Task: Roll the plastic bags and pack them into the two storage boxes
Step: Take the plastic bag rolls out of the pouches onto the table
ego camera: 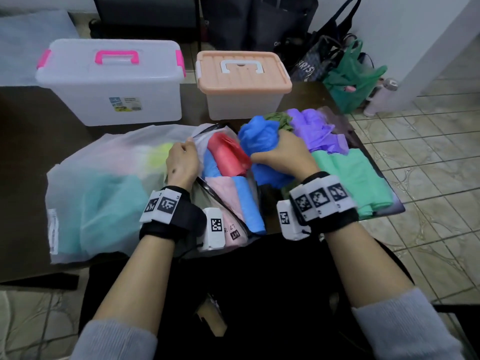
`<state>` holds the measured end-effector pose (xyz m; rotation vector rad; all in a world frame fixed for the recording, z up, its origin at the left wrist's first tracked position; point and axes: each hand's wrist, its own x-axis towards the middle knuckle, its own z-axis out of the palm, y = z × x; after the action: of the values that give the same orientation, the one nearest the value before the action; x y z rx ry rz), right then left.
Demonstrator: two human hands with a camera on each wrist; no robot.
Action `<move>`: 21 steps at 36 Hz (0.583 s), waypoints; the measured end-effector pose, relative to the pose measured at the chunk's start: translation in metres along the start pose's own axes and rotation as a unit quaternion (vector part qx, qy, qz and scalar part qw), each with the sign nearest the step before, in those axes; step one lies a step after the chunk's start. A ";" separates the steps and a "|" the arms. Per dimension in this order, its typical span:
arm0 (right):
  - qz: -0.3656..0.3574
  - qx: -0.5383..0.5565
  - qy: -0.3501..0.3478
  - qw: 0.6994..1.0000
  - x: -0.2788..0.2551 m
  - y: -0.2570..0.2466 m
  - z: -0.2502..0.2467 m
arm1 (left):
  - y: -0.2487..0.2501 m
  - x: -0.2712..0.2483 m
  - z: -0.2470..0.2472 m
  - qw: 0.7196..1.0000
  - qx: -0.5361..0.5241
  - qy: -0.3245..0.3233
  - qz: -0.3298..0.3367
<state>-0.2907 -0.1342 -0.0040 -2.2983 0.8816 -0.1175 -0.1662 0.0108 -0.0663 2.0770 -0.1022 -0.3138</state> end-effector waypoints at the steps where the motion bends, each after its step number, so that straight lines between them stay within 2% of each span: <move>1: 0.013 0.004 0.013 1.000 -0.001 0.007 -0.009 | 0.000 0.000 0.000 1.000 -0.003 0.000 0.000; 5: 0.093 -0.003 0.080 0.992 0.000 0.040 -0.042 | 0.000 0.000 0.001 1.000 -0.011 -0.002 -0.004; 10: 0.191 -0.047 0.146 0.969 -0.004 0.078 -0.075 | 0.000 -0.002 0.000 1.000 -0.021 -0.008 -0.010; 13: 0.229 -0.064 0.140 0.961 -0.006 0.096 -0.083 | -0.001 -0.001 0.000 0.999 -0.028 -0.012 -0.015; 18: 0.227 -0.053 0.077 0.969 -0.006 0.109 -0.073 | 0.001 -0.006 -0.001 0.999 -0.026 -0.013 -0.020; 21: 0.237 -0.089 0.080 0.964 -0.005 0.107 -0.068 | 0.005 -0.010 -0.003 0.999 -0.028 -0.012 -0.015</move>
<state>-0.3755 -0.2284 -0.0165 -2.1884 1.5572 -0.0148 -0.1745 0.0128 -0.0588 2.0221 -0.0759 -0.3565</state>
